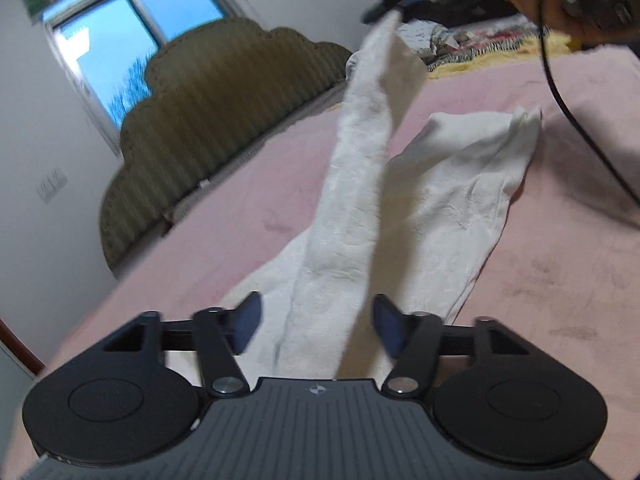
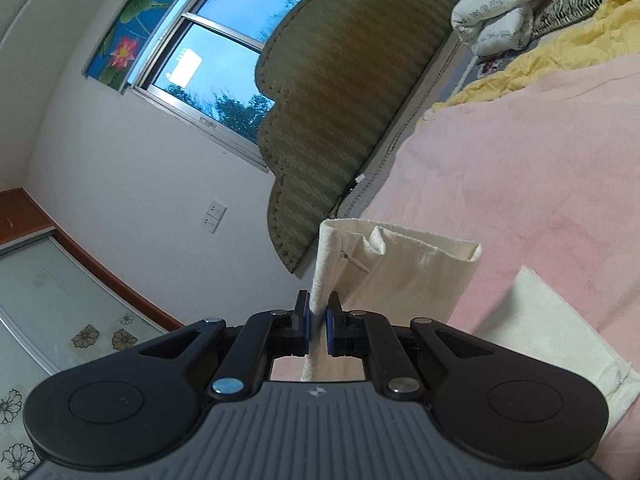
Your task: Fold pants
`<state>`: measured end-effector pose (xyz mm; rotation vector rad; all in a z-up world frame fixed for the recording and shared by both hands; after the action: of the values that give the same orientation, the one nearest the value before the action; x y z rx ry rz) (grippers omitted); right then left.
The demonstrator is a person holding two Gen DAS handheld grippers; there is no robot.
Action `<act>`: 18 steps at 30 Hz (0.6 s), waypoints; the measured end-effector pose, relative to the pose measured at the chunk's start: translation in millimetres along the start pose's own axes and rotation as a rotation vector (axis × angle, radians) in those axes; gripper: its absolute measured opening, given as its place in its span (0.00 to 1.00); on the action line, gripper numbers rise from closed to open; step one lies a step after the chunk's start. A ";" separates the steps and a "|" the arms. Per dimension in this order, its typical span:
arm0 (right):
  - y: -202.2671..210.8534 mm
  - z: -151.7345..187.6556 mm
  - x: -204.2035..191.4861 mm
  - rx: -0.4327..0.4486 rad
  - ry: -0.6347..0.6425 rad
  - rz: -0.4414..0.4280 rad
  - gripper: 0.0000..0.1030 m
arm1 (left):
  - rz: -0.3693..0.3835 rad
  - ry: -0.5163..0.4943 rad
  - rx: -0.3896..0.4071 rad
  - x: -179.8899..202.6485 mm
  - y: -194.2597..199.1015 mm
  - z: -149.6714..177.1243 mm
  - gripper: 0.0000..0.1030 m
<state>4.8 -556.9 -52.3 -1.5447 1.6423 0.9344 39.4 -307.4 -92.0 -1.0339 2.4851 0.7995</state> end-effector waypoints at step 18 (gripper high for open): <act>18.2 6.9 41.6 -0.023 0.113 0.157 0.08 | 0.227 0.124 0.020 9.2 18.2 -4.0 0.16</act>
<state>-15.7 -571.3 -90.7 -1.5253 1.8612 0.9661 19.6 -304.3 -86.7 -0.8272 2.7465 0.7941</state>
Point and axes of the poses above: each gripper's, at about its wrist camera, not at the fingertips, and y roughly against the way its jaws point, x to its right, z to its underside, the point moved 8 cm from there along -y, roughly the way its jaws point, and after that the axes turned 6 degrees about x, right-handed, at the moved point
